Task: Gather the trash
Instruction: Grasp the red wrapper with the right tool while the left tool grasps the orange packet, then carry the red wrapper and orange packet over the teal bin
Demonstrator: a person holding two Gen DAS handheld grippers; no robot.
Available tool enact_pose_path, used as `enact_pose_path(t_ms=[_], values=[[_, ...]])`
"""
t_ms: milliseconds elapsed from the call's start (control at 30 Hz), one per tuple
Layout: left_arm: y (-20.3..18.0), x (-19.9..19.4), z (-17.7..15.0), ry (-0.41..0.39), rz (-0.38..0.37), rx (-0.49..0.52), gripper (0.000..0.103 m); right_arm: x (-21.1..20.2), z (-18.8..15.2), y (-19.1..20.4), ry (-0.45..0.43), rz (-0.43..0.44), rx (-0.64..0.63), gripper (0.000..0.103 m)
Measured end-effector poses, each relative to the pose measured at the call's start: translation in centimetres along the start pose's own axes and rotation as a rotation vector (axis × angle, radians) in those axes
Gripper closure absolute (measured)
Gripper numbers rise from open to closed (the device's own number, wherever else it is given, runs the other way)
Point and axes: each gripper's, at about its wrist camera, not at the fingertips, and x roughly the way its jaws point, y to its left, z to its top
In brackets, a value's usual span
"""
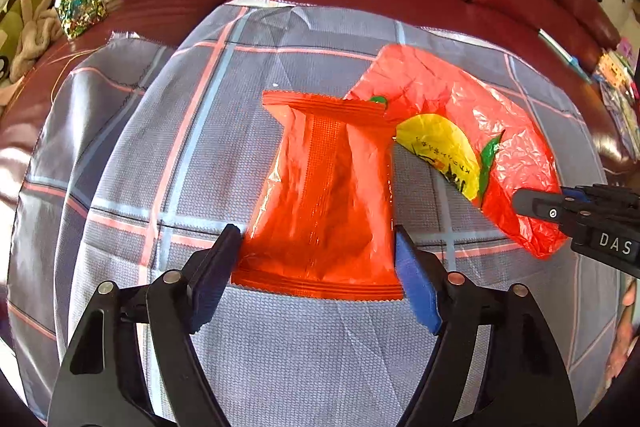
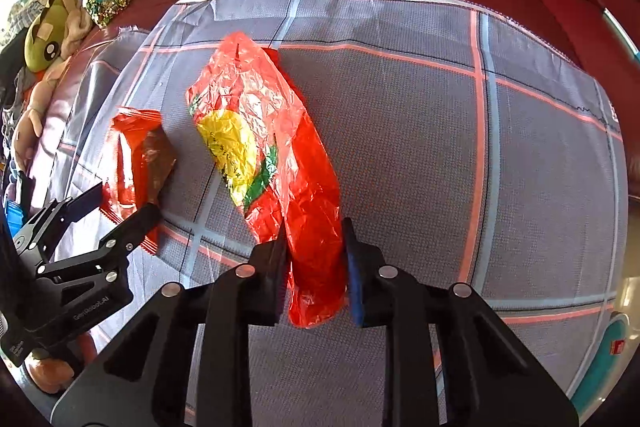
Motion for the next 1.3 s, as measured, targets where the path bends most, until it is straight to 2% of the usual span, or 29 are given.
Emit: enact_pose_path(t_ms=[67,133,167,200,300,467,667,1000,1300], values=[[-0.5,-0.6,-0.1,-0.016,0.0,0.011,0.04,-0.9,-0.5,-0.3,-0.013,0.025,0.019,0.085],[-1.1,-1.9,-0.2,-0.054,0.01,0.026,0.058,-2.1,-1.0,-0.9,-0.034,0.036,0.036,0.086],[-1.4,-2.5,-0.1,-0.06,0.002,0.034,0.079,-2.8,-1.3,-1.2,-0.041,0.047,0.046,0.086],[-1.7,-2.9,0.0,-0.05,-0.021,0.037,0.085,-3.4,-1.6,-1.6,-0.049,0.055,0.058,0.086],[-2.7,-3.1,-0.5,-0.032,-0.021,0.06,0.091,-5.5,-2.9,-2.9,-0.08,0.067,0.083,0.086],[-3.1,-4.5,-1.8,-0.029,-0.075,0.011,0.094,-8.4,-5.4,-5.2,-0.113,0.081,0.129,0.086],[-7.2,-8.1,-2.8,-0.068,-0.106,0.082,0.094,-11.7,-8.6,-8.4,-0.166,0.095,0.196,0.086],[-19.8,-11.7,-4.3,-0.096,-0.225,0.277,0.094,-18.6,-16.7,-18.0,-0.272,0.044,0.374,0.086],[-31.5,-12.4,-7.1,-0.06,-0.34,0.453,0.094,-23.2,-25.7,-26.6,-0.322,-0.042,0.534,0.086]])
